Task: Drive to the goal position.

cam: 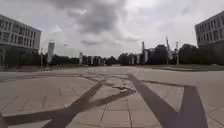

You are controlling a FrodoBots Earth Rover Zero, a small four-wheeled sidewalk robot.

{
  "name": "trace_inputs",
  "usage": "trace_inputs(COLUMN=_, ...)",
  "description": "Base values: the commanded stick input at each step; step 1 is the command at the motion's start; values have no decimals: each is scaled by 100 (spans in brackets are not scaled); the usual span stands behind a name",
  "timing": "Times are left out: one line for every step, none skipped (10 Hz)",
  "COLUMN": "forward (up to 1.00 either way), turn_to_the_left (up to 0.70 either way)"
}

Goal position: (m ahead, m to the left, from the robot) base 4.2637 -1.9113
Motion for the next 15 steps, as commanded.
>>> trace_inputs(forward=70, turn_to_the_left=0)
trace_inputs(forward=70, turn_to_the_left=0)
trace_inputs(forward=70, turn_to_the_left=0)
trace_inputs(forward=70, turn_to_the_left=0)
trace_inputs(forward=70, turn_to_the_left=0)
trace_inputs(forward=70, turn_to_the_left=0)
trace_inputs(forward=70, turn_to_the_left=0)
trace_inputs(forward=70, turn_to_the_left=0)
trace_inputs(forward=70, turn_to_the_left=0)
trace_inputs(forward=70, turn_to_the_left=0)
trace_inputs(forward=70, turn_to_the_left=0)
trace_inputs(forward=70, turn_to_the_left=0)
trace_inputs(forward=70, turn_to_the_left=0)
trace_inputs(forward=70, turn_to_the_left=0)
trace_inputs(forward=70, turn_to_the_left=0)
